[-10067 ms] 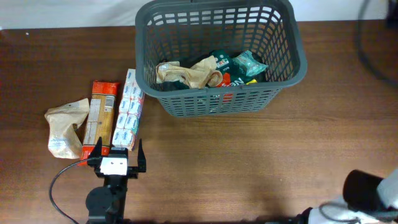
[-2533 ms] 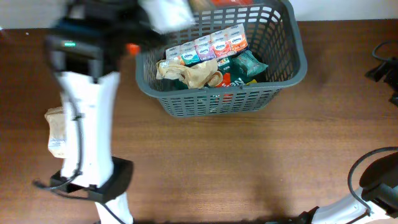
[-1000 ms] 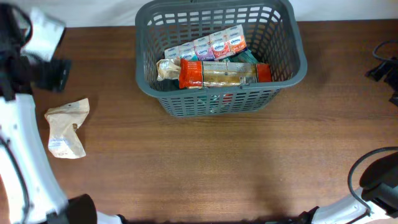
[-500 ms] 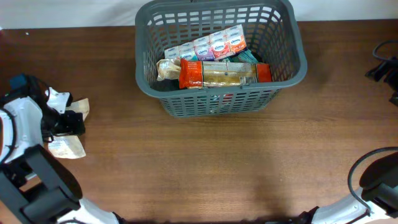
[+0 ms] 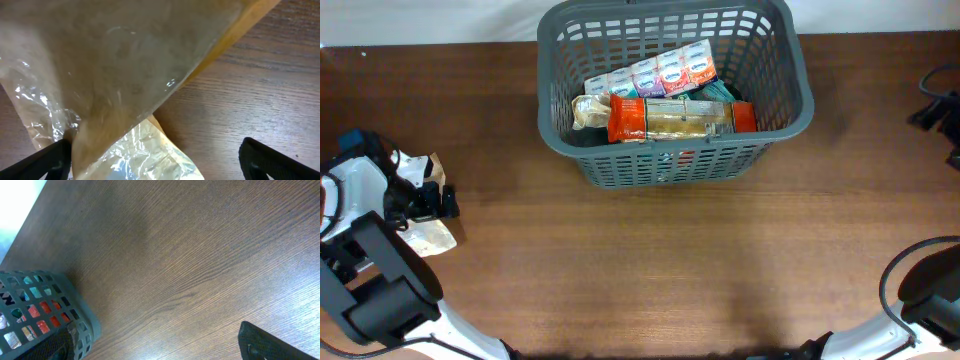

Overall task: Pack container
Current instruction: 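Grasp the beige bread bag on the left with the left gripper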

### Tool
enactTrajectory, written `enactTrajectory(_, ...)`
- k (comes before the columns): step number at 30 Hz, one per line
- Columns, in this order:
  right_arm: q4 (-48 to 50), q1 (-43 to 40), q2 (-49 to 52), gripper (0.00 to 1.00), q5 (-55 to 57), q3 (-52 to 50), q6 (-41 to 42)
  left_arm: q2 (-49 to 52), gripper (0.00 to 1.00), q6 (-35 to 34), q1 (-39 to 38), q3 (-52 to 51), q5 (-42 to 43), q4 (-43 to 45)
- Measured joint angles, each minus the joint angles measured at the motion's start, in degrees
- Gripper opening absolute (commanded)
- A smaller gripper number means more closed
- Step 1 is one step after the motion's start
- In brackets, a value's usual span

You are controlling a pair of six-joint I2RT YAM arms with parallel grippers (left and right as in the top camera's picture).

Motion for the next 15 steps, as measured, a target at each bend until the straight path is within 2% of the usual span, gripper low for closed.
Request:
enactTrajectory(4,0.0,0.02,0.0,0.99,0.0,0.0,0.0,0.0,1.0,-0.22,0.07,0.0,2.73,0.92)
enactTrajectory(6,0.0,0.02,0.0,0.99,0.0,0.0,0.0,0.0,0.78,-0.24,0.11,0.0,4.63,1.92)
enactTrajectory(7,0.0,0.0,0.0,0.99,0.02,0.0,0.02,0.0,0.76,-0.35,0.11,0.0,5.49,2.75)
enactTrajectory(9,-0.02,0.0,0.0,0.99,0.02,0.0,0.02,0.0,0.67,-1.42,0.11,0.0,5.09,4.07)
enactTrajectory(14,-0.02,0.02,0.0,0.99,0.02,0.0,0.0,0.11,0.68,-5.2,0.07,0.0,1.33,5.75)
enactTrajectory(15,0.0,0.02,0.0,0.99,0.02,0.0,-0.02,0.2,0.73,-5.6,0.07,0.0,0.92,5.86)
